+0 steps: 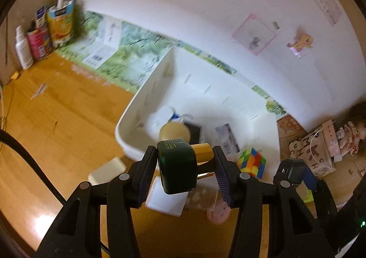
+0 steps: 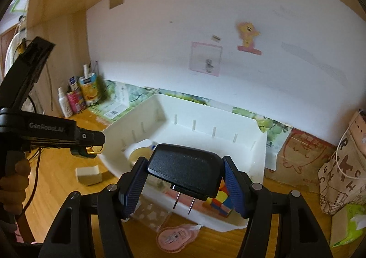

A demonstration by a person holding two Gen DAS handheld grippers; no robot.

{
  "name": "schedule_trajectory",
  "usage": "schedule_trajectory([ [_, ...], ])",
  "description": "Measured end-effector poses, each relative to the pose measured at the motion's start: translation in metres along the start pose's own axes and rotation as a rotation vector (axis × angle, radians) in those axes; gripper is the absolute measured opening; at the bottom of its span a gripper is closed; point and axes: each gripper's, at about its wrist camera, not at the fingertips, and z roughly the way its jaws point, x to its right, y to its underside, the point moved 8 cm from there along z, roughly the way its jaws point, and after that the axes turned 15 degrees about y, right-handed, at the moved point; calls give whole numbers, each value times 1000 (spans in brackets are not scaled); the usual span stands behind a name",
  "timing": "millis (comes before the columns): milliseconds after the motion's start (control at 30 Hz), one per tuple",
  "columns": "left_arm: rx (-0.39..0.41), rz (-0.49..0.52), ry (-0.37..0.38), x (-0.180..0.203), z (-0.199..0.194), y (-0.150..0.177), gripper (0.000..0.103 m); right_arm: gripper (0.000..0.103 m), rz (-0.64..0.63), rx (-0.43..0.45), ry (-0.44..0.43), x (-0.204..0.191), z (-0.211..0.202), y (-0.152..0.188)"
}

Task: Organize rigid objects
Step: 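Lift the black plug and green block and carry both over the white bin, then lower the green block and black plug into the bin and open both grippers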

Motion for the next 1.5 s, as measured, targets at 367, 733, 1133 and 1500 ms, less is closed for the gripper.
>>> schedule_trajectory([
  [367, 72, 131, -9, 18, 34, -20, 53, 66, 107, -77, 29, 31, 45, 8],
  [733, 108, 368, -67, 47, 57, -32, 53, 66, 285, -236, 13, 55, 86, 30],
  [1133, 157, 409, -96, 59, 40, -33, 74, 78, 305, -239, -12, 52, 83, 28],
  [1500, 234, 410, -90, 72, -11, -25, 79, 81, 349, -202, -34, 53, 45, 19],
])
